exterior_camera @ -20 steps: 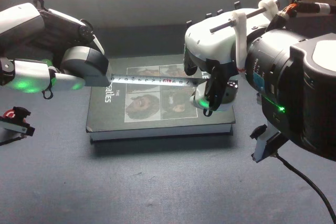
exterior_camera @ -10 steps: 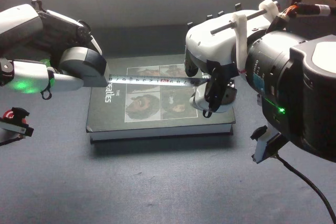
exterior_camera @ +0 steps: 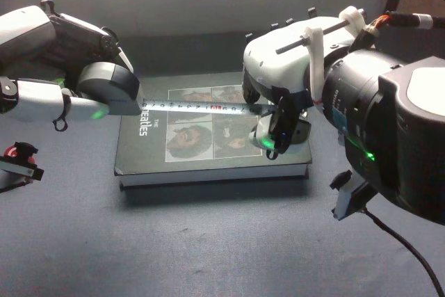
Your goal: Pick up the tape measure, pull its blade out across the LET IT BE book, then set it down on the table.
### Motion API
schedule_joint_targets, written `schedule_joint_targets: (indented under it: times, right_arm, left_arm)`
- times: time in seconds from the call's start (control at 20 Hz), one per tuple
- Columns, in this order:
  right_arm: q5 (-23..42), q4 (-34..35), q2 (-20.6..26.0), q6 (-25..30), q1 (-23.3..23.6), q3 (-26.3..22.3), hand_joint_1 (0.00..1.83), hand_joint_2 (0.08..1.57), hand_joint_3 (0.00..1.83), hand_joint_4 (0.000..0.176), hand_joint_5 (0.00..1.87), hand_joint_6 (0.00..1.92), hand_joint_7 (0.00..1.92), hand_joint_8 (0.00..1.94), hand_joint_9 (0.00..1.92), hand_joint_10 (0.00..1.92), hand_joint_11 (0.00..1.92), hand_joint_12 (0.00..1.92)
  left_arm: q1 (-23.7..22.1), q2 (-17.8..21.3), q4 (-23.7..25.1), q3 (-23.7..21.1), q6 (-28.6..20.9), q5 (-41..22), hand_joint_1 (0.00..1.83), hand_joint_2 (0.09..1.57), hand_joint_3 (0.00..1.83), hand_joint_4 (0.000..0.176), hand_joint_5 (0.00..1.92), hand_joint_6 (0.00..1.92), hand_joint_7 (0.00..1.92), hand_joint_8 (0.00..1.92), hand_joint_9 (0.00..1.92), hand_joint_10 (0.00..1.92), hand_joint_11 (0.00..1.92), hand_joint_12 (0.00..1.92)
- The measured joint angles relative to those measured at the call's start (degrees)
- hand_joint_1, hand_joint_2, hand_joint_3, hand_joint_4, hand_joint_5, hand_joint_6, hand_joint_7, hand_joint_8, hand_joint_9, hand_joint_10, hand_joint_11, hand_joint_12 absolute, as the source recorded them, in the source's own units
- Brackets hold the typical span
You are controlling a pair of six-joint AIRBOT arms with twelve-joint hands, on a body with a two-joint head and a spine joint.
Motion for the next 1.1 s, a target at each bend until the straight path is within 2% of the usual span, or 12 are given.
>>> schedule_joint_targets:
  times: [0.15, 0.65, 1.1]
  right_arm:
    - [0.0, -0.17, -0.04, 0.37, -0.07, 0.0, 0.94, 1.13, 0.0, 0.0, 0.77, 0.01, 0.81, 0.01, 0.76, 0.02, 0.4, 0.92]
    - [0.15, -4.72, -0.59, 2.78, -1.86, 0.92, 0.94, 1.13, 0.0, 0.0, 0.77, 0.01, 0.82, 0.01, 0.75, 0.01, 0.37, 0.91]
    - [0.17, -8.2, -0.76, 5.35, -2.91, 1.18, 0.94, 1.13, 0.0, 0.0, 0.79, 0.01, 0.84, 0.01, 0.78, 0.01, 0.42, 0.92]
  left_arm:
    - [-0.04, 0.0, -0.39, 0.0, 0.28, 0.04, 1.38, 1.12, 0.0, 0.0, 0.9, 0.81, 0.97, 1.06, 0.94, 1.27, 0.88, 1.12]
    - [-0.37, 0.0, -1.51, -0.04, 0.66, 0.42, 1.38, 1.13, 0.0, 0.0, 0.89, 0.84, 0.96, 1.07, 0.93, 1.28, 0.84, 1.15]
    - [-0.63, 0.0, -1.92, -0.04, 0.92, 0.44, 1.38, 1.13, 0.0, 0.0, 0.86, 0.88, 0.96, 1.07, 0.94, 1.27, 0.89, 1.12]
